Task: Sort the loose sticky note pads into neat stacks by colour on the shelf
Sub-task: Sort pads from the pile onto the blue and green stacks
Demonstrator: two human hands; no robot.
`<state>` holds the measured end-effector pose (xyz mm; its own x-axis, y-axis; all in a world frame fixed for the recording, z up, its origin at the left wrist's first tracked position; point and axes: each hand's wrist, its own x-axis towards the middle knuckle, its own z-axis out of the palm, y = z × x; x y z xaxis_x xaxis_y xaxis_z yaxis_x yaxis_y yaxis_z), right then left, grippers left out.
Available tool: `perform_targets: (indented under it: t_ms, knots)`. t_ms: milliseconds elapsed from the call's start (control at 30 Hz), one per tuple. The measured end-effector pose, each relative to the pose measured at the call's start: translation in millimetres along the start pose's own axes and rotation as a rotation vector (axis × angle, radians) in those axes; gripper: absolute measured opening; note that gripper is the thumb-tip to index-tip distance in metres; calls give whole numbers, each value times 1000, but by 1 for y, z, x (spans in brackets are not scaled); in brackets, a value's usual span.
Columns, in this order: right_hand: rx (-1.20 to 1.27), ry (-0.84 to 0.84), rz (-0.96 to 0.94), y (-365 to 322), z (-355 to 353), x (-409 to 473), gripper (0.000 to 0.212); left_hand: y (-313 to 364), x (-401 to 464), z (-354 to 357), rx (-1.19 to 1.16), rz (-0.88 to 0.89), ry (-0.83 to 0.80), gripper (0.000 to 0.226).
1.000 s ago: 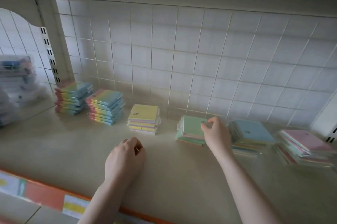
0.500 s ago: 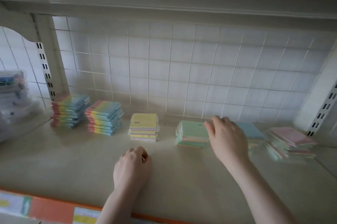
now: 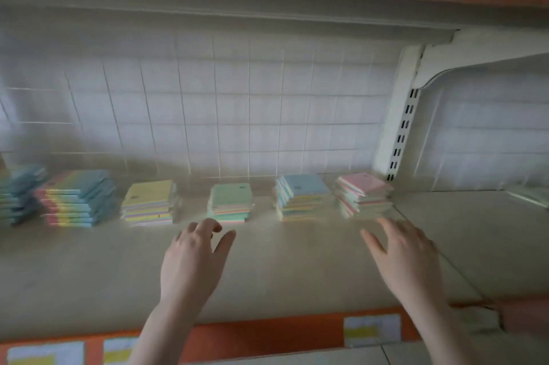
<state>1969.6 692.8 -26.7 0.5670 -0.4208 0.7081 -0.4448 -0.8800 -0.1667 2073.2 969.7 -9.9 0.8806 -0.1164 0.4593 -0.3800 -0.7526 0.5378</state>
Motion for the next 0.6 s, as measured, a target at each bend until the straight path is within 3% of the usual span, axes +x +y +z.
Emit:
perform_targets:
  t_ms: [233, 600]
  knots:
    - [13, 42, 54, 124, -37, -6, 40, 114, -44, 60, -16, 33, -70, 39]
    - [-28, 4, 75, 301, -80, 17, 31, 290, -106, 145, -73, 100, -187, 42]
